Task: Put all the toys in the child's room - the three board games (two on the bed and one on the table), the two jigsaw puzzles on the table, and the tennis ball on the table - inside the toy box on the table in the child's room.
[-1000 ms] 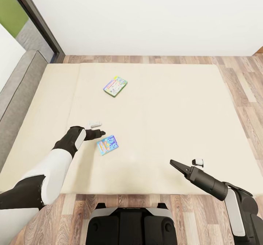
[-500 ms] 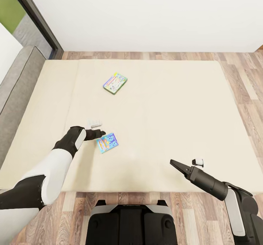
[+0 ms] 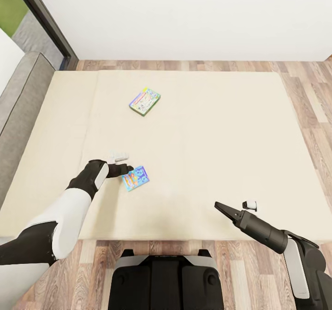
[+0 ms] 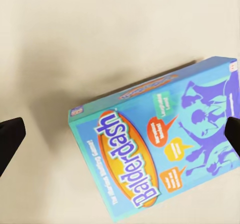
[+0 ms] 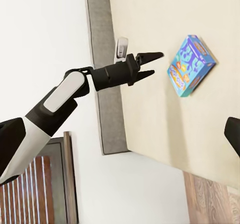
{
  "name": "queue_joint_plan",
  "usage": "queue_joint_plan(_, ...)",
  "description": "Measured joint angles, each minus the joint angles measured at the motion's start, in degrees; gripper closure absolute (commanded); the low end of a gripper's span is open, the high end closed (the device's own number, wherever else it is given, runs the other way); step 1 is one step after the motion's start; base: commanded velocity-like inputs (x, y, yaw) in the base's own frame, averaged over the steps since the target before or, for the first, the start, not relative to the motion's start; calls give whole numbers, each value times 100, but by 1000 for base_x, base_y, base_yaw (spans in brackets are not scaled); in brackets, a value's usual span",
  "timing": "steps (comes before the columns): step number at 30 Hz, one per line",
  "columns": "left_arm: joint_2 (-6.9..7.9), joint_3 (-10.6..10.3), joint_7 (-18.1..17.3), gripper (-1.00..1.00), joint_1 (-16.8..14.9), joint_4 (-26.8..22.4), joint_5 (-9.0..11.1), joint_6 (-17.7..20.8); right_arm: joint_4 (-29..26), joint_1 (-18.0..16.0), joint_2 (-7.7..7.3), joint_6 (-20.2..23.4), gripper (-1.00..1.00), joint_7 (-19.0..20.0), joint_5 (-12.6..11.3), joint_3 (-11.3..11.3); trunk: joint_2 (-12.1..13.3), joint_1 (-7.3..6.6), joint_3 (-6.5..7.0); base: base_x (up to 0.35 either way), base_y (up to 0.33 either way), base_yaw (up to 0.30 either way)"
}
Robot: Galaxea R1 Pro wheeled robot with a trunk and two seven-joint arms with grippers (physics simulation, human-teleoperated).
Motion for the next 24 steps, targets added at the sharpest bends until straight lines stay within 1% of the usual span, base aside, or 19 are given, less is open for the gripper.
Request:
queue_joint_plan(17,-6,2,0,-100,0,0,8,0,15,5,-2,9,-100,16,-15,-28,0,0,-161,0,0,0)
queue_joint_plan(24,-15,2,-1,-100,0,0,15,0,17,14,0,-33,-100,19,-3,-28,0,0,-185,0,0,0)
